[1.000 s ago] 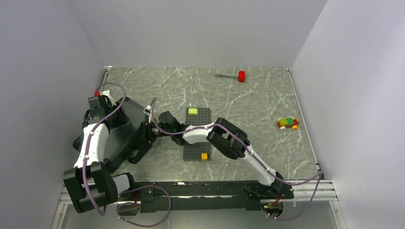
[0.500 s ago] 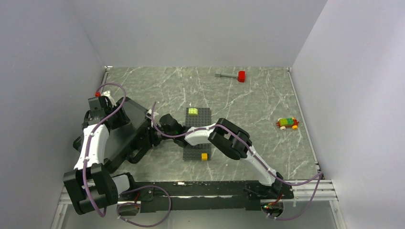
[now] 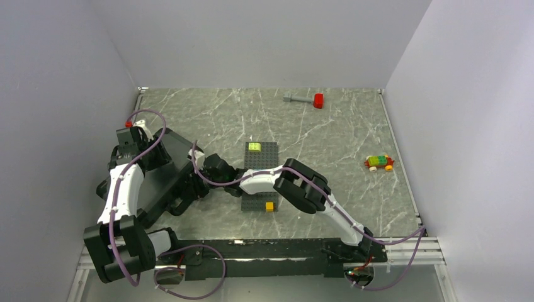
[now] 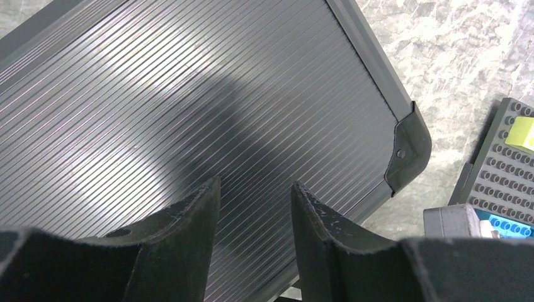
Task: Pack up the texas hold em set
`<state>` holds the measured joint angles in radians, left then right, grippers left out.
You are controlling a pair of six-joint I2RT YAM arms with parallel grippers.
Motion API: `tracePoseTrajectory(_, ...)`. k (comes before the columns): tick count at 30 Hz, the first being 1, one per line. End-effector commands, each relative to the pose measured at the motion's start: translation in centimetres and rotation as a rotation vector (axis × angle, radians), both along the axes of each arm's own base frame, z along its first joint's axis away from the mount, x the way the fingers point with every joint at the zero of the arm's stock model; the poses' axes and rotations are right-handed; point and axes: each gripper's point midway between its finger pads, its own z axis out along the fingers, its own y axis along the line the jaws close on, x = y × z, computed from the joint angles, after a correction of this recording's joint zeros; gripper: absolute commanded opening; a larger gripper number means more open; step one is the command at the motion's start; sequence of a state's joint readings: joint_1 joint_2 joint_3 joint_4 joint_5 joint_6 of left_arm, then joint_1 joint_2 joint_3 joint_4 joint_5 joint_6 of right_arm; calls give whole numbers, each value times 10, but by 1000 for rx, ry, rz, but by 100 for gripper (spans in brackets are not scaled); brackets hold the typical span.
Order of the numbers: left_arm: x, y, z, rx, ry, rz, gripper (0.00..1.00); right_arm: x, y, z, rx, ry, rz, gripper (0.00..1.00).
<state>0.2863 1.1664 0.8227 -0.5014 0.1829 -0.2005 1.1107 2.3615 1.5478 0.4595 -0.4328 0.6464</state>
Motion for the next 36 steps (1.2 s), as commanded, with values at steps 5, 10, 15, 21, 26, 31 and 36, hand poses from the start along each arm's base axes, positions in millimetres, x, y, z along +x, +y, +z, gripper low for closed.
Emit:
tracePoseTrajectory(5, -35, -18, -30, -79, 162, -22, 50, 12, 6, 15, -9, -120, -49, 21)
tracePoseTrajectory(10, -35, -19, -29, -81, 161, -24, 50, 12, 2, 25, -5, -160, -67, 21)
tracePoseTrajectory(15, -35, -19, -29, -80, 159, -24, 50, 7, 5, 33, 2, -186, -54, 21)
tracePoseTrajectory(21, -35, -19, -29, -80, 159, -24, 50, 4, 4, 44, 9, -228, -55, 22)
tracePoseTrajectory(26, -35, -19, -29, -80, 158, -25, 50, 0, 7, 49, 17, -246, -38, 22)
tracePoseTrajectory(31, -35, -19, -29, -81, 161, -24, 50, -1, 12, 47, 3, -251, -26, 22)
tracePoseTrajectory(36, -35, -19, -29, -81, 160, -24, 50, -1, 17, 43, -3, -248, -11, 22)
